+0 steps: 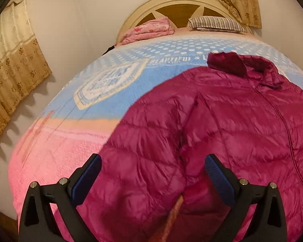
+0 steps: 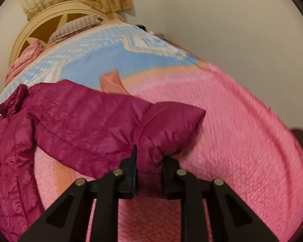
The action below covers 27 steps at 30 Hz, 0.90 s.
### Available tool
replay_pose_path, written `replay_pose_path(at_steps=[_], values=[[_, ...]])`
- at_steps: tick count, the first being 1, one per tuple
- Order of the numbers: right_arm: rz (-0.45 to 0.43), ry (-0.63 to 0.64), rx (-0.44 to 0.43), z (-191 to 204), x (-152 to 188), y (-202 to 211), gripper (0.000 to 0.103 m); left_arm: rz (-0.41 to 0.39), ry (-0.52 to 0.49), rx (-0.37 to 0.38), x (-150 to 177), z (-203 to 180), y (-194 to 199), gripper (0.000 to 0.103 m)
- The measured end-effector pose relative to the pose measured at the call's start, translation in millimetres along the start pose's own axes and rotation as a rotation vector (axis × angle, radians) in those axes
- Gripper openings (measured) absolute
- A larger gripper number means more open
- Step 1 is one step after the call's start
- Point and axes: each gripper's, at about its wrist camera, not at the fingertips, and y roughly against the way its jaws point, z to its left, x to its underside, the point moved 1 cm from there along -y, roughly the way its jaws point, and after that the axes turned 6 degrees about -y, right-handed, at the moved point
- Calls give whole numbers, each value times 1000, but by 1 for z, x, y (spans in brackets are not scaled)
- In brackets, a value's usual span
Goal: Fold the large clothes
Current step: 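Grasp the jacket sleeve with the right tool and fold it across the body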
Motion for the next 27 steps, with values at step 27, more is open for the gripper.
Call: replay_pose_path(at_steps=[27], values=[[-180, 622, -205, 329, 44, 24, 19, -16, 67, -2, -15, 38, 1, 102]])
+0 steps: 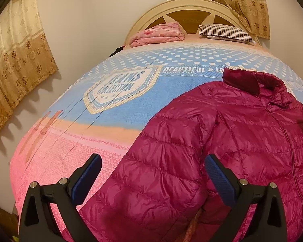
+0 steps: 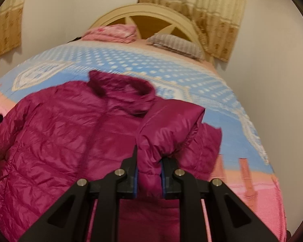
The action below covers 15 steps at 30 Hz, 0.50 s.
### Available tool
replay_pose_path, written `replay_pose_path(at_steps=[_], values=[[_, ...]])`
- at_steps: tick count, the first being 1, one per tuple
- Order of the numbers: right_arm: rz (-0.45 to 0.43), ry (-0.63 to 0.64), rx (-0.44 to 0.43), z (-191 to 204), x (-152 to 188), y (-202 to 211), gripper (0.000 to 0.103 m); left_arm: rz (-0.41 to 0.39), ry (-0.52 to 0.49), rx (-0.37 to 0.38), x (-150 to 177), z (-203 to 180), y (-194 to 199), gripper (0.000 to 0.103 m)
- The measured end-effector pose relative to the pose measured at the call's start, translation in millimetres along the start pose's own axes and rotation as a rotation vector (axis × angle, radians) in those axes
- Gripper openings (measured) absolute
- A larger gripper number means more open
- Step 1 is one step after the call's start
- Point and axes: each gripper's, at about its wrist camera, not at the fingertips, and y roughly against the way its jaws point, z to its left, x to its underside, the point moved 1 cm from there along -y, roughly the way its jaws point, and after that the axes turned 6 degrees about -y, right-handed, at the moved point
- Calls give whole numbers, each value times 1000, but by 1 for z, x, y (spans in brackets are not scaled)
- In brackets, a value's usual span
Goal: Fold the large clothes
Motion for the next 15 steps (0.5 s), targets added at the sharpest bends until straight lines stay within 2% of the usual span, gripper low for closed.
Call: replay_pose_path(at_steps=[5, 9, 11, 12, 13, 15], values=[[15, 41, -46, 44, 13, -11, 19, 8, -4, 4, -1, -3, -5, 102], [42, 31, -105, 58, 21, -11, 28, 11, -5, 3, -1, -6, -6, 102], [50, 26, -154, 67, 27, -10, 45, 13, -9, 4, -2, -7, -5, 102], [49, 28, -191, 69, 32, -5, 64, 12, -11, 3, -2, -8, -5, 102], [41, 40, -215, 73, 36, 1, 74, 10, -14, 2, -3, -8, -4, 102], [21, 87, -215, 81, 45, 13, 75, 6, -14, 5, -5, -9, -1, 102]])
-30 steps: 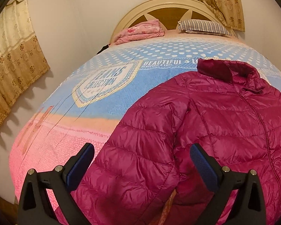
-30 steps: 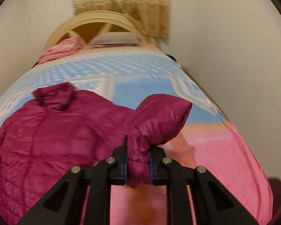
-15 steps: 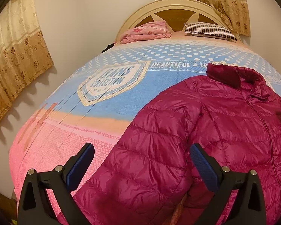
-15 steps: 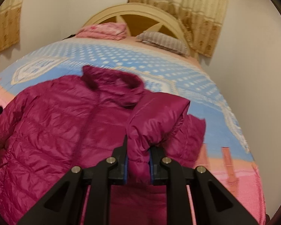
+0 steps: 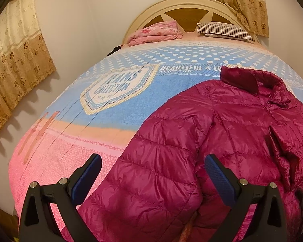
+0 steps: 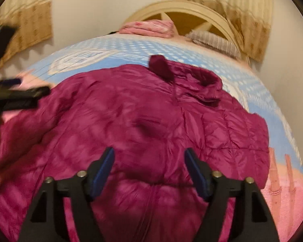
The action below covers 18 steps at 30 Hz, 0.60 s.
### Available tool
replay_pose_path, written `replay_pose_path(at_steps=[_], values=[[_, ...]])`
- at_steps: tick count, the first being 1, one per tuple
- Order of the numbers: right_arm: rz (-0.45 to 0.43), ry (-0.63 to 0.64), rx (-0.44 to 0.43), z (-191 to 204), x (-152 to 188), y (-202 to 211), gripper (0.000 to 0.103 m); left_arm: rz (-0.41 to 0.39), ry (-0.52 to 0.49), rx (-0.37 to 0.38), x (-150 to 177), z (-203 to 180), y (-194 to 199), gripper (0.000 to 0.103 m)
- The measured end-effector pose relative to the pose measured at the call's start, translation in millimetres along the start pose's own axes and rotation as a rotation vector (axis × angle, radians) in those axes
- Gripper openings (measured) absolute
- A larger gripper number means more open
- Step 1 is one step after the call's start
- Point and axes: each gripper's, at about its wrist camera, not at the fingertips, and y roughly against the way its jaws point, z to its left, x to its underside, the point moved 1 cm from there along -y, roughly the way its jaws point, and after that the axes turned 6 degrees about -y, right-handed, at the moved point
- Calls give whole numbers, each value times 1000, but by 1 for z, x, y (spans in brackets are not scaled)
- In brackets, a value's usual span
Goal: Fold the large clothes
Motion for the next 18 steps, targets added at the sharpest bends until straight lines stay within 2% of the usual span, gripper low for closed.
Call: replay_pose_path(at_steps=[3, 5, 9, 11, 18], values=[[20, 70, -22, 8, 18, 12, 75, -7, 5, 5, -4, -2, 5, 102], [39, 93, -3, 5, 30, 18, 75, -12, 13, 22, -8, -8, 10, 102], [56, 79, 3, -12, 48, 31, 75, -34, -14, 67, -13, -34, 23, 102], [54, 55, 21, -27, 54, 38, 75, -41, -34, 101, -14, -54, 28, 102], [21, -114, 173, -96, 50, 40, 74, -11, -79, 255, -22, -124, 25, 102]])
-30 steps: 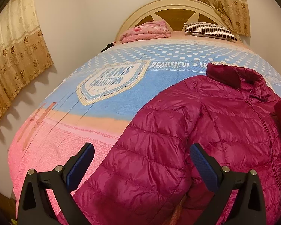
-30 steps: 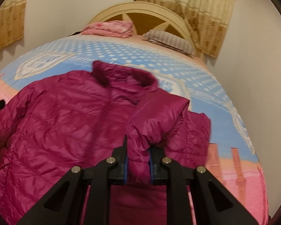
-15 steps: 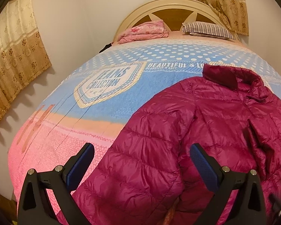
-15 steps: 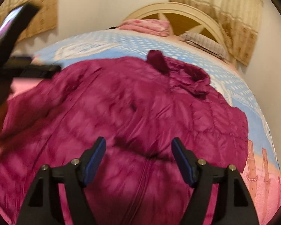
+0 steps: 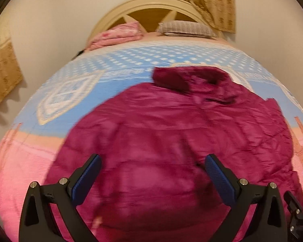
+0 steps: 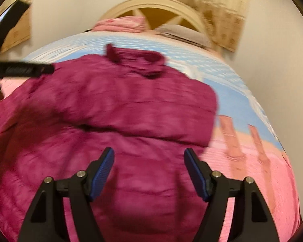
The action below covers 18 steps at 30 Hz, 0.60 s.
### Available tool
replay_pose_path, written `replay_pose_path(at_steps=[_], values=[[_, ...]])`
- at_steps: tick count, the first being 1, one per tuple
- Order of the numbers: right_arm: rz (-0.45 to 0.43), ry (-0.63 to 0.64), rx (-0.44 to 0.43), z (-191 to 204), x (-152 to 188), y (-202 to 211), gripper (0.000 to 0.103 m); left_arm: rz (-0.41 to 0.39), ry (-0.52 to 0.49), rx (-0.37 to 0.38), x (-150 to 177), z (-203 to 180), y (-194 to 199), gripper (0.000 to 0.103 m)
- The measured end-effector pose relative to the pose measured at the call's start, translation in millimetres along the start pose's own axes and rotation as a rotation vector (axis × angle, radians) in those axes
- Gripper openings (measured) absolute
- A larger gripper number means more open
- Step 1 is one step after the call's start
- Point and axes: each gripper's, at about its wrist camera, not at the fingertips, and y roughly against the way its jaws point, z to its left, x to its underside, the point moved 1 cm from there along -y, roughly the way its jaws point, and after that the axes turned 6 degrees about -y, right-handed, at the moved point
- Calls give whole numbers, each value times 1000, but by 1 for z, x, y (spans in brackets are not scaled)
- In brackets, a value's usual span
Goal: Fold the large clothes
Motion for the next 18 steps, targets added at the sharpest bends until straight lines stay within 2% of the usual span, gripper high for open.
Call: replay_pose_path(at_steps=[5, 6, 7, 9, 11, 13, 16, 18], values=[[5, -58, 48, -24, 15, -12, 75, 12, -38, 53, -4, -28, -16, 99], [12, -71, 51, -28, 20, -15, 75, 15, -44, 55, -4, -31, -19, 83], [19, -88, 49, -31, 24, -18, 75, 24, -51, 69, -3, -35, -21, 59], [24, -118, 37, -37, 28, -20, 75, 58, -51, 112, -1, -39, -28, 37], [28, -132, 36, -38, 27, -22, 75, 64, -43, 137, 1, -39, -29, 31], [34, -133, 36, -38, 28, -23, 76, 50, -52, 136, 2, -39, -27, 15], [39, -137, 41, -38, 29, -23, 78, 25, -65, 115, 4, -35, -17, 7], [38, -146, 39, -43, 32, -23, 81, 5, -90, 73, 5, -30, -9, 1]])
